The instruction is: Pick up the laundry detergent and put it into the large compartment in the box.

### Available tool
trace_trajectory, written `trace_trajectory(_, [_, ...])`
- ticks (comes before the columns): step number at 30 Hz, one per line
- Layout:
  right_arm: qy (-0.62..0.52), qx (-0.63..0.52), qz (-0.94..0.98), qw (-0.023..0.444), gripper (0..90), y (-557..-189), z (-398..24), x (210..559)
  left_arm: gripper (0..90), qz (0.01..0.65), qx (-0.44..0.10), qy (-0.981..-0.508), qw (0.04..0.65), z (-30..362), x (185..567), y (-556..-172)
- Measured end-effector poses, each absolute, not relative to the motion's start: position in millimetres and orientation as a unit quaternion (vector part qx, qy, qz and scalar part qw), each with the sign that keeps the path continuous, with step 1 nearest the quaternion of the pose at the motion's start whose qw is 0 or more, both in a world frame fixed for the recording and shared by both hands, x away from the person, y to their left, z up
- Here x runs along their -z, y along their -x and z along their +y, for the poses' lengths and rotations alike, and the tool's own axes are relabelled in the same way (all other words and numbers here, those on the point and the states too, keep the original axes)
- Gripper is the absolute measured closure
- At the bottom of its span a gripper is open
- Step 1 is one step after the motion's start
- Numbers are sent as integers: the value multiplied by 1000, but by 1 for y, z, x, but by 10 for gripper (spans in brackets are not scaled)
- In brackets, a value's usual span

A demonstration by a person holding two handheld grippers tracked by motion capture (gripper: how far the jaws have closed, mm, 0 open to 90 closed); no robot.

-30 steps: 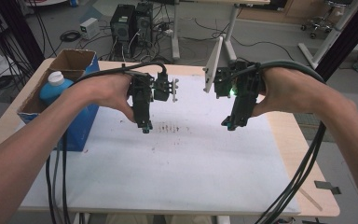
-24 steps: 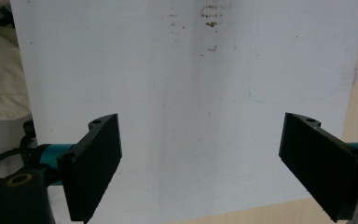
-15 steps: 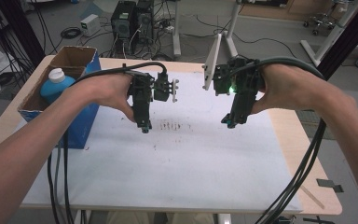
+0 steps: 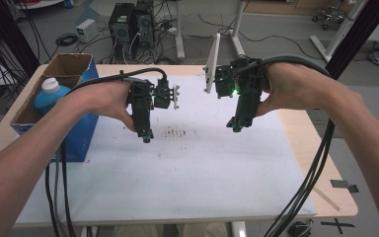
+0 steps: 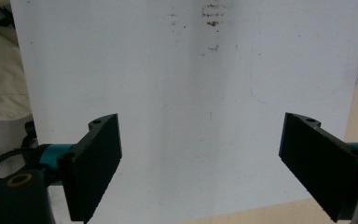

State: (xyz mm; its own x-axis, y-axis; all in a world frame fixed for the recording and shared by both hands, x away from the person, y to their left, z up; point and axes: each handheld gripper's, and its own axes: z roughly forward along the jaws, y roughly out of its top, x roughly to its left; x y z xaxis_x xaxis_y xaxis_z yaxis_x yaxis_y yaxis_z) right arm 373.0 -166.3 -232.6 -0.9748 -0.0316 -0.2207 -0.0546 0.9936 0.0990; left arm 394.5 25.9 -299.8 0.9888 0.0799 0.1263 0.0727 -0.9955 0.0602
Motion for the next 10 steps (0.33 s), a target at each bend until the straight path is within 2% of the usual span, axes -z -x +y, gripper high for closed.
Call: trace_trajectory(10, [22,-56,992,114,122,-371,-167,230,158,41,-60,-997,25,28,297,-391])
